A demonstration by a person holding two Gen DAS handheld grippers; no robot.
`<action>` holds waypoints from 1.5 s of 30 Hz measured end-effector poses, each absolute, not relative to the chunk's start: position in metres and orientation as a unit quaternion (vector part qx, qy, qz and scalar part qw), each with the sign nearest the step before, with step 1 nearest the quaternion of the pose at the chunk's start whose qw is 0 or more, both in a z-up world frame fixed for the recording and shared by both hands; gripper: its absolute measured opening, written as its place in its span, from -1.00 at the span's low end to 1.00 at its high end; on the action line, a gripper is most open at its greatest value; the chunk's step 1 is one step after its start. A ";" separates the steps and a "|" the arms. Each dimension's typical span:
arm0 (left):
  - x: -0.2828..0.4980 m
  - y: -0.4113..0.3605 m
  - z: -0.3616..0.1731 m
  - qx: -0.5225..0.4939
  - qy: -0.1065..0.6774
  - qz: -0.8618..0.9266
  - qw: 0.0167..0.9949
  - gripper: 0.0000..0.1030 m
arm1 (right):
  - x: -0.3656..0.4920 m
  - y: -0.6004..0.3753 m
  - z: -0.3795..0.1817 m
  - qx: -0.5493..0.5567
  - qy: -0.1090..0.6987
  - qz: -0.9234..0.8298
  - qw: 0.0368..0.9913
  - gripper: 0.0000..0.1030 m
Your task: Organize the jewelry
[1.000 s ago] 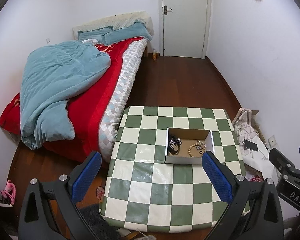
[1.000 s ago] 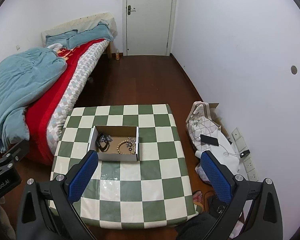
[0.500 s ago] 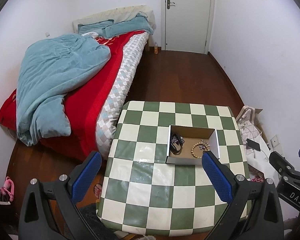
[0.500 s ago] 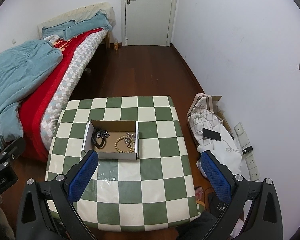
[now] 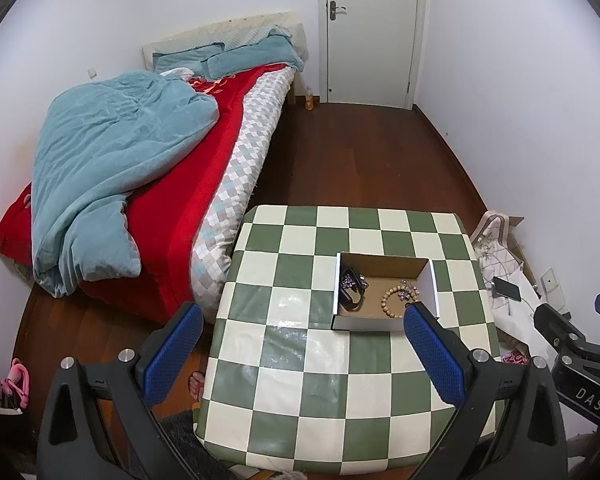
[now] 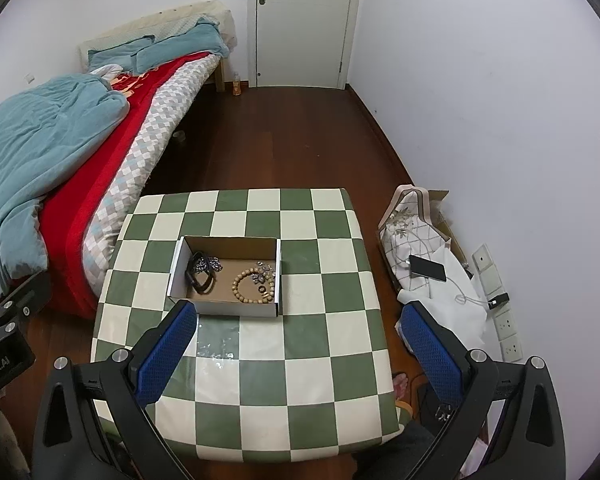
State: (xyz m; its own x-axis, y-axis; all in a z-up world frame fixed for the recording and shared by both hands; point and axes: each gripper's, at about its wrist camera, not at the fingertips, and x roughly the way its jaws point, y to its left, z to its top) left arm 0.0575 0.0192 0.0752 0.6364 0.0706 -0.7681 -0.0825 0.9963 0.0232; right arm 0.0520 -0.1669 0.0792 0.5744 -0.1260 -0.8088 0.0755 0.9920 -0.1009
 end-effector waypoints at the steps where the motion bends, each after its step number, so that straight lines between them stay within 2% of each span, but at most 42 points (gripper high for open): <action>1: 0.058 0.019 0.076 -0.007 0.423 0.042 0.905 0.99 | 0.052 -0.167 0.079 -0.028 0.458 -0.057 0.887 1.00; 45: 0.051 0.013 0.090 0.001 0.404 0.038 0.914 0.99 | 0.047 -0.167 0.097 -0.024 0.447 -0.054 0.892 1.00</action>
